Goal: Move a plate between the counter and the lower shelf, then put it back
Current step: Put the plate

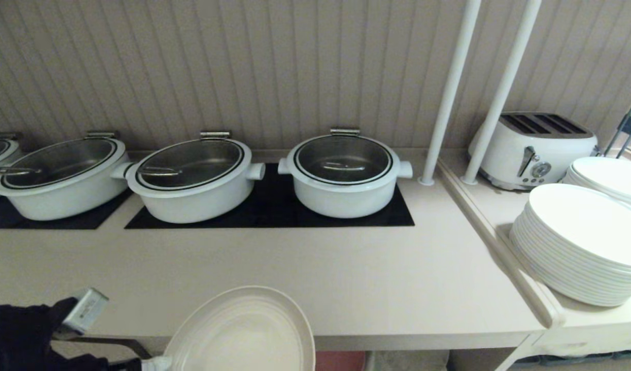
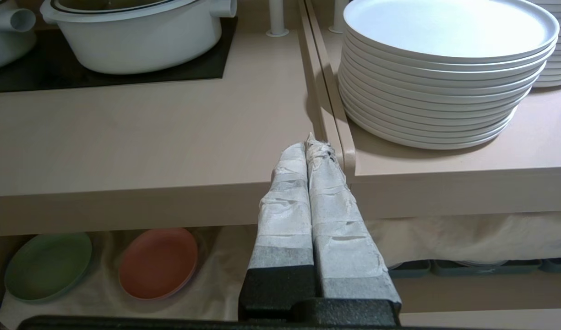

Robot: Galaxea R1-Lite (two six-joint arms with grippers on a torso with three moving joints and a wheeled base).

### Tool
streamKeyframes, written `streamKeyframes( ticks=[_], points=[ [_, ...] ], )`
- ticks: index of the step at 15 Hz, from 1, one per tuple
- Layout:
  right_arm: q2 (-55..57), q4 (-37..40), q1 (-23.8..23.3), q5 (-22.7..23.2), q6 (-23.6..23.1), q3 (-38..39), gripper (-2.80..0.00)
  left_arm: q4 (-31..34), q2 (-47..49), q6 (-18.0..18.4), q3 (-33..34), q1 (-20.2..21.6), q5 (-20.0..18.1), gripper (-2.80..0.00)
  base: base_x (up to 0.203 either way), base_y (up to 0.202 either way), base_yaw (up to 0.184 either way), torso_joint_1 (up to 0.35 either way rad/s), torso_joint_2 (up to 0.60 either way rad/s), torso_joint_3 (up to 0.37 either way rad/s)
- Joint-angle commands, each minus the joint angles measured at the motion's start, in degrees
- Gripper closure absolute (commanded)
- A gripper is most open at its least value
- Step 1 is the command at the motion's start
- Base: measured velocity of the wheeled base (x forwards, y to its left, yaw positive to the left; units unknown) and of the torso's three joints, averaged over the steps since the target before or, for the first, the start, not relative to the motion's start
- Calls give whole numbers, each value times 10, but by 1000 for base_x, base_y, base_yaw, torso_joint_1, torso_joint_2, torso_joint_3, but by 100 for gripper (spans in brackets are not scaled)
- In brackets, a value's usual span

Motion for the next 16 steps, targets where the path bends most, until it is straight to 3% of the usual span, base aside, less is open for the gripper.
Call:
streamKeyframes(
  ticks=[1, 5, 8, 12, 16],
  points=[
    [1, 0, 0, 0, 0, 0, 0, -1, 58, 0, -22, 1, 1, 0, 0, 0, 0, 0, 0, 0],
    [1, 0, 0, 0, 0, 0, 0, -4, 143, 2, -66, 7, 1, 0, 0, 0, 0, 0, 0, 0],
    [1, 0, 0, 0, 0, 0, 0, -14, 216, 2, -106, 37, 0, 0, 0, 0, 0, 0, 0, 0],
    [1, 0, 0, 0, 0, 0, 0, -61, 305, 3, -145, 69, -1, 0, 0, 0, 0, 0, 0, 0],
    [1, 0, 0, 0, 0, 0, 0, -124, 373, 5, -160, 75, 0, 0, 0, 0, 0, 0, 0, 0]
  ],
)
